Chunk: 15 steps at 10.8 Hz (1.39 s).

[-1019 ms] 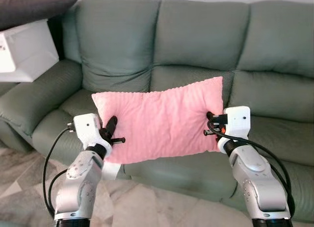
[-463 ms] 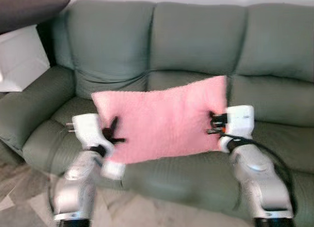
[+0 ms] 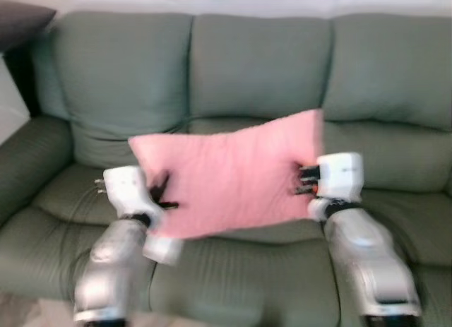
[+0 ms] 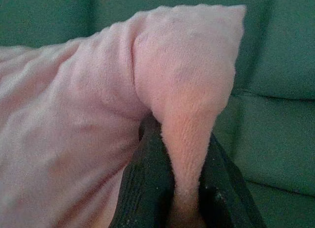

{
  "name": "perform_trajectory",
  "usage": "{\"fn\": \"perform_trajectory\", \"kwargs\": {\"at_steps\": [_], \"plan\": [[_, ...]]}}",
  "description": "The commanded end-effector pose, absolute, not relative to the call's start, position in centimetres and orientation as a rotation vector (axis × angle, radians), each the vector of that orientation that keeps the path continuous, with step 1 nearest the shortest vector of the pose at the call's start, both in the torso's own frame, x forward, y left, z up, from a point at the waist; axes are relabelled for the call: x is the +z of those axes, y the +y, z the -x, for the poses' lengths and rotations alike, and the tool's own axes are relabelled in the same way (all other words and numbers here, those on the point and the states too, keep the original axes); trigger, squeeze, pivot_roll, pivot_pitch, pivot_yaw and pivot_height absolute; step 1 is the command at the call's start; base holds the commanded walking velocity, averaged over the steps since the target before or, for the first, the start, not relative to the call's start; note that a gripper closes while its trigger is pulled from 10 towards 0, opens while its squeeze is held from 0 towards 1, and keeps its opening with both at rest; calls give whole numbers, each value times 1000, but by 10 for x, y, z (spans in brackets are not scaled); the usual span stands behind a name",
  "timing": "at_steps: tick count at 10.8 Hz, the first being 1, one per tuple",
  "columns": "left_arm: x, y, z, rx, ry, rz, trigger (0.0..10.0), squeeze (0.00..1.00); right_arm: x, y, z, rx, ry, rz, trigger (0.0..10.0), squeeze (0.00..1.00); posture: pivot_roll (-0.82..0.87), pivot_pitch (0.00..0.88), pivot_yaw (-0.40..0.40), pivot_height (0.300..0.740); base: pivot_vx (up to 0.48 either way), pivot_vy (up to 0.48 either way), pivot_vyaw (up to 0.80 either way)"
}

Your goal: Move the pillow to the sofa

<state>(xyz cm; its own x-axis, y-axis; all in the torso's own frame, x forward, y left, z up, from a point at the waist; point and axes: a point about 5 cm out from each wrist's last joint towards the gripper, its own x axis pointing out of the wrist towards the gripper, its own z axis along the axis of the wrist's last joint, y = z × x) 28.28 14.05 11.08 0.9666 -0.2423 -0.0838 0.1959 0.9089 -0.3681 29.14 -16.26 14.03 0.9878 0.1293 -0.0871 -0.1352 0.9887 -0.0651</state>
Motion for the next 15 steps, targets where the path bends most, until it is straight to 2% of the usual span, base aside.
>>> {"fn": "perform_trajectory", "kwargs": {"at_steps": [1, 2, 5, 10, 13, 15], "plan": [[115, 146, -283, -218, 116, 351, 10000, 0, 145, -153, -292, 159, 61, 60, 10000, 0, -148, 0, 7, 740, 0, 0, 0], [113, 145, -283, -223, 125, 351, 10000, 0, 144, -152, -292, 161, 69, 59, 10000, 0, -147, 0, 5, 740, 0, 0, 0], [92, 160, -284, -175, 181, 321, 10000, 0, 142, -151, -293, 162, 79, 61, 10000, 0, -151, 3, 6, 740, 0, 0, -750], [62, 172, -295, -151, 247, 303, 10000, 0, 131, -146, -293, 169, 107, 71, 10000, 0, -162, 19, 0, 740, 0, 0, 0], [53, 166, -305, -163, 259, 260, 10000, 0, 112, -158, -292, 78, 154, 47, 10000, 0, -163, 50, 14, 740, 0, 0, 0], [51, 152, -310, -217, 272, 188, 10000, 0, 107, -172, -283, -16, 167, 0, 10000, 0, -177, 107, 44, 740, 0, 0, 0]]}}
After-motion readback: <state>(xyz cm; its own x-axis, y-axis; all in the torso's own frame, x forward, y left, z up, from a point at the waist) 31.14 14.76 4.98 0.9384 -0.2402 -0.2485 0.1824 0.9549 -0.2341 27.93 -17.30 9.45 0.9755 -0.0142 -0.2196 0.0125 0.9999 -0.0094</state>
